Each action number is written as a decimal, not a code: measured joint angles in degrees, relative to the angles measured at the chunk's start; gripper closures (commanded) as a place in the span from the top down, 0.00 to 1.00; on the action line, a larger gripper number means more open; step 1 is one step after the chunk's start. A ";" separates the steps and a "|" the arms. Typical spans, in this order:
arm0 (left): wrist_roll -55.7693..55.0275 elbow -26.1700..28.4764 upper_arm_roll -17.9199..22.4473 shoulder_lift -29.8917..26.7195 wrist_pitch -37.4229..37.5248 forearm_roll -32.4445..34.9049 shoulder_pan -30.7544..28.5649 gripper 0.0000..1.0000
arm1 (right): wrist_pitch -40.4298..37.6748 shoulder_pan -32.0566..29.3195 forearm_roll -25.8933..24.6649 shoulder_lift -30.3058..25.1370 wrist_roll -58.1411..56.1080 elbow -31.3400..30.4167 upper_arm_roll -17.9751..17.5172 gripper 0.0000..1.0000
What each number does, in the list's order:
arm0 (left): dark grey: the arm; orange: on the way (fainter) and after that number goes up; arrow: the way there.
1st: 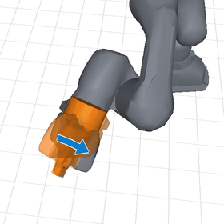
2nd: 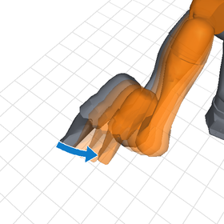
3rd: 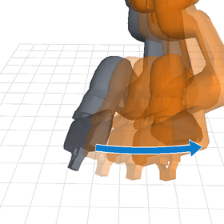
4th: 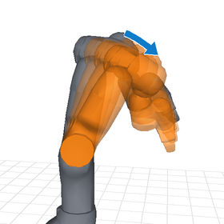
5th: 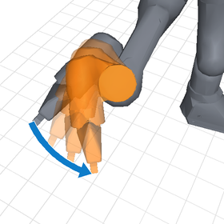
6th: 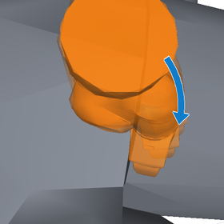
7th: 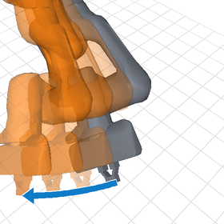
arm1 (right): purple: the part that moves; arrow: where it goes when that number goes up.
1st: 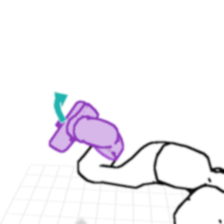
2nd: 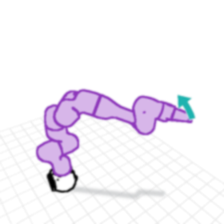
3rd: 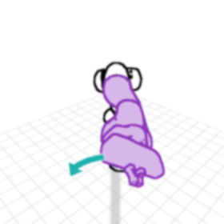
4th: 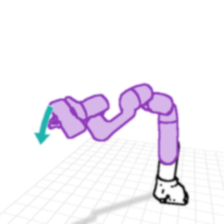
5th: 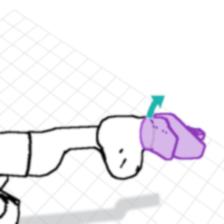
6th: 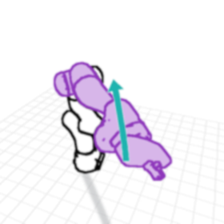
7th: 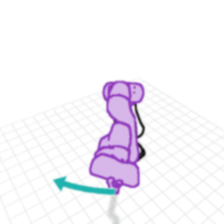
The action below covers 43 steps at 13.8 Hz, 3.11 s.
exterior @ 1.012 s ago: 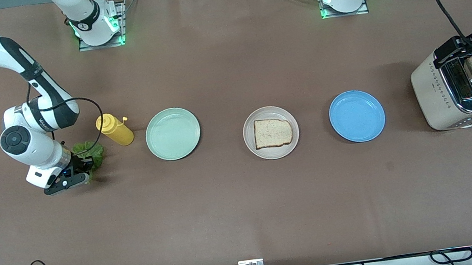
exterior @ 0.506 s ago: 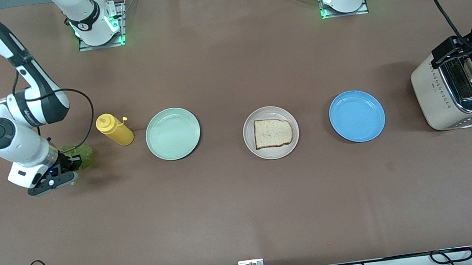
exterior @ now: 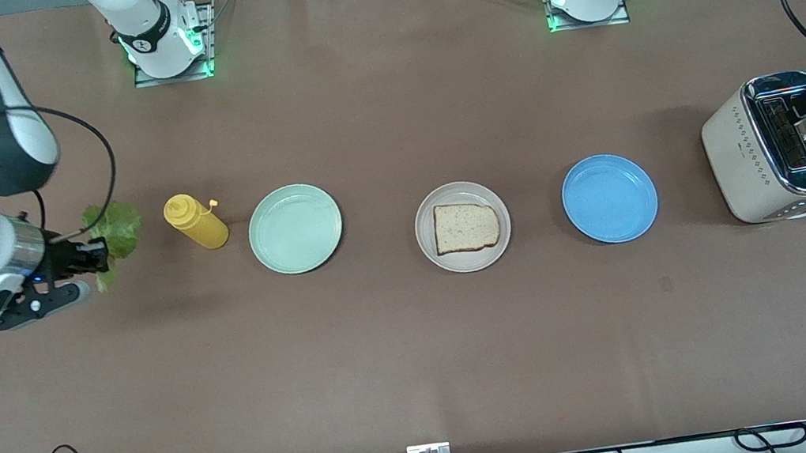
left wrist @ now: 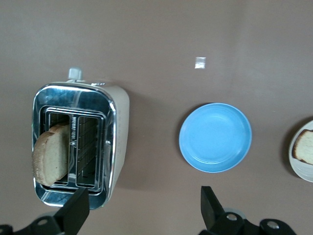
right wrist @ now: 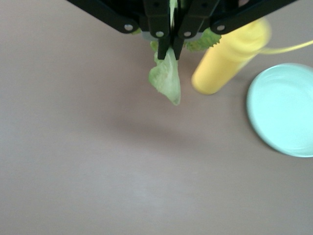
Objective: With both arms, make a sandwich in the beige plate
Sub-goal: 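Grasp the green lettuce leaf with the right gripper and lift it, then carry the lettuce onto the bread on the beige plate with the right gripper, then release the lettuce with the right gripper while the left gripper grasps toast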
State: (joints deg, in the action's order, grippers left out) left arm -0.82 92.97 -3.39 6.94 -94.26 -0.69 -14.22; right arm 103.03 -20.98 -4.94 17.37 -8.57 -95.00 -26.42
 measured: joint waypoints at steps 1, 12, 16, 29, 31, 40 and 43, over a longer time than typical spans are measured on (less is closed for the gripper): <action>0.00 -0.03 0.02 0.92 -0.05 0.89 -0.84 1.00 | -2.58 0.55 2.01 -0.02 1.64 2.15 -0.68 0.00; 10.15 -0.29 0.30 13.29 -2.26 2.07 -14.93 1.00 | 11.17 33.95 3.93 10.54 69.93 6.71 -0.30 0.00; 12.45 -0.30 0.23 15.65 -2.30 2.07 -15.50 0.96 | 16.39 44.80 3.96 20.26 90.12 14.90 5.41 0.00; 15.50 -1.00 -0.13 18.43 2.66 2.15 -16.57 0.01 | 39.80 50.41 7.98 32.48 108.70 18.49 7.78 0.00; 16.17 -3.17 -0.24 18.40 3.59 2.15 -16.58 0.01 | 40.45 50.55 7.98 33.08 108.72 18.51 7.81 0.46; 20.49 -26.60 -3.03 16.83 31.30 -8.32 -15.95 0.01 | 39.82 50.62 8.20 32.62 110.52 19.88 8.02 1.00; 19.56 -23.35 -5.55 17.99 31.97 -19.19 -14.45 0.01 | 29.71 48.64 8.62 27.93 107.60 21.46 8.53 1.00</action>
State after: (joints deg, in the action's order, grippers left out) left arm 18.74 69.63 -8.94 24.92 -62.29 -19.88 -28.68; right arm 132.74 27.66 3.68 45.30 99.03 -73.53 -17.88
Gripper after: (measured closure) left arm 0.899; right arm 0.000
